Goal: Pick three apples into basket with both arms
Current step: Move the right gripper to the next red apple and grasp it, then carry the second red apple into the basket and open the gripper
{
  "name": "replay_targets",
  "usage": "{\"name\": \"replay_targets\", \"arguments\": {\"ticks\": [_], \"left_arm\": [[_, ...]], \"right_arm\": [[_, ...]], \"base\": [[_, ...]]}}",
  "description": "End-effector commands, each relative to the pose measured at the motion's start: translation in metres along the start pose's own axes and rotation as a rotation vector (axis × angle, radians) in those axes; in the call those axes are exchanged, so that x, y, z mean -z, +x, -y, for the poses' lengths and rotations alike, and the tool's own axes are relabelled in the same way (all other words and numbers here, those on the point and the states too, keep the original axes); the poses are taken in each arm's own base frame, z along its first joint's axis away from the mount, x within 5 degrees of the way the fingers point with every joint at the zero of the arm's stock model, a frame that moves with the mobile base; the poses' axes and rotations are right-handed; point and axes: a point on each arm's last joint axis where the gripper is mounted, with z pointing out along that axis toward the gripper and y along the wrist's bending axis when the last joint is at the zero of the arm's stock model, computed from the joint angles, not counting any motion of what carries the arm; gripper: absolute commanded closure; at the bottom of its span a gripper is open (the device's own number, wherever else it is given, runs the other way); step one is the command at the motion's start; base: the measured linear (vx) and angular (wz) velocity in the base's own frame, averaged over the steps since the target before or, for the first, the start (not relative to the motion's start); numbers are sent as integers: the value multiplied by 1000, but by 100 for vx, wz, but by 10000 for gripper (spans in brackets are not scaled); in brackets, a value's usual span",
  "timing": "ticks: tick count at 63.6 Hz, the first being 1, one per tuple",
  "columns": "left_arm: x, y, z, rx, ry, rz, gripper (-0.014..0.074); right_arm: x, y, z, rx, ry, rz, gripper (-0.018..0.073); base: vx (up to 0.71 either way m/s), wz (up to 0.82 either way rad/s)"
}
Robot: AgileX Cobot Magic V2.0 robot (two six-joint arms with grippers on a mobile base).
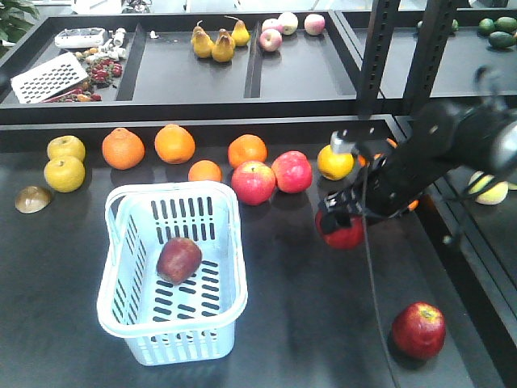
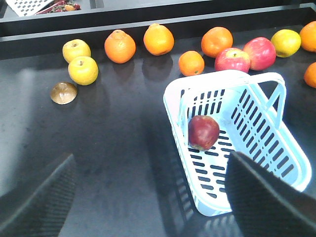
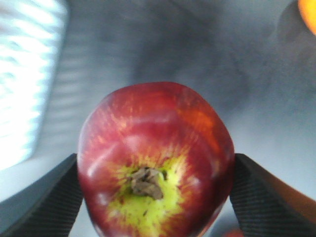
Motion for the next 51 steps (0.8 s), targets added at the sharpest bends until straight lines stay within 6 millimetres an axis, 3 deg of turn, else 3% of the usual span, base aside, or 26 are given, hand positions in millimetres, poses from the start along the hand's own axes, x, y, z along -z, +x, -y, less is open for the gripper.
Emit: {"name": "replay_targets", "arguments": {"ticks": [1, 15, 27, 37, 51], "left_arm": [[6, -10, 0, 10, 5, 84, 22], [6, -10, 0, 10, 5, 84, 22], [6, -10, 0, 10, 5, 84, 22], [6, -10, 0, 10, 5, 84, 22], [6, -10, 0, 10, 5, 84, 22]], "right_arm": [[52, -6, -16, 2, -50, 109, 365], [74, 1, -57, 107, -179, 92, 365], [68, 5, -115, 259, -245, 94, 365], [64, 4, -162, 376, -262, 204, 360], [47, 1, -197, 516, -253, 318, 252]], "base": [[0, 0], [0, 0], [0, 0], [0, 0], [0, 0]]}}
